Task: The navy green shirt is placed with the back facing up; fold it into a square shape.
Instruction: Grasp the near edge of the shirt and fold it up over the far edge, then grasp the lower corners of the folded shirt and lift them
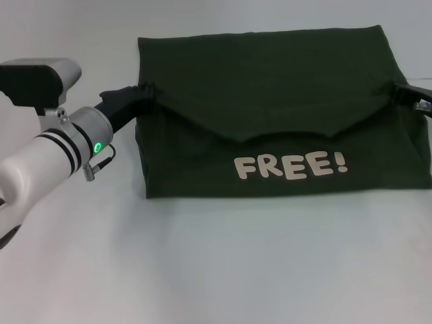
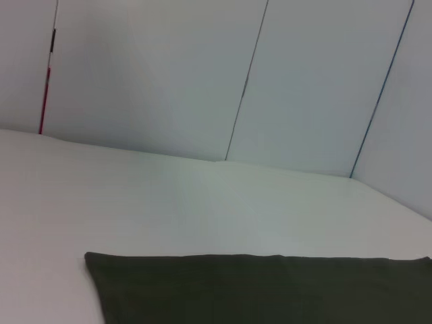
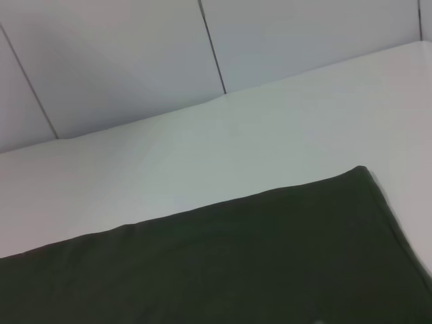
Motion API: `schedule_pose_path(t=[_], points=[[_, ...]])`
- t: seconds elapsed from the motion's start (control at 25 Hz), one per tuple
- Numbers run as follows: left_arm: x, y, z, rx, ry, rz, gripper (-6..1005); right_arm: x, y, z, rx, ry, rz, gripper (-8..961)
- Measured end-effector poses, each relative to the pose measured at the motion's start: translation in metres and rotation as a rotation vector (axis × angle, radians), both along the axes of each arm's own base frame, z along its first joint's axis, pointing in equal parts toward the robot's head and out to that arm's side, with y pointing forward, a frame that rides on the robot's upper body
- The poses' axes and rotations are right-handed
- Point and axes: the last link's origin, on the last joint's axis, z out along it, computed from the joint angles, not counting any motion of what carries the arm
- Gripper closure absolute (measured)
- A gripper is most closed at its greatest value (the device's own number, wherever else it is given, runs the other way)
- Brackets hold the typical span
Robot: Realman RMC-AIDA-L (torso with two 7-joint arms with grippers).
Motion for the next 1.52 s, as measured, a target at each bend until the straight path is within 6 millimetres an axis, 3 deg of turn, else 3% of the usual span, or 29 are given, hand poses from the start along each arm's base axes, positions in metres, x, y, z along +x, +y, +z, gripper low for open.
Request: schedule_pose_path(t=[0.12, 0.56, 0.68, 0.92, 1.0, 1.52], points=[[0.000, 0.000, -0.001, -0.003, 0.000, -0.003, 941, 0.000, -0.001, -0.002, -0.006, 0.001, 0.005, 938], [0.001, 0.000, 0.001, -0.006, -0.018, -0.003, 764, 0.004, -0.010, 0.005, -0.006, 0.016, 0.062, 861], [0.002, 0.000, 0.007, 0.003, -0.063, -0.012, 623, 0.005, -0.013, 0.010, 0.001, 0.028, 0.077, 621], [0.009, -0.023, 0.025, 0.000, -0.259, -0.176, 393, 0.006, -0.023, 0.017, 0.000, 0.076, 0.136, 374], [0.010, -0.035, 0.029, -0.016, -0.290, -0.246, 325, 0.007, -0.029, 0.017, -0.008, 0.098, 0.157, 354], [-0.018, -0.078, 0.027, -0.104, -0.284, -0.286, 196, 0.016, -0.075, 0.033, -0.078, 0.274, 0.252, 186]])
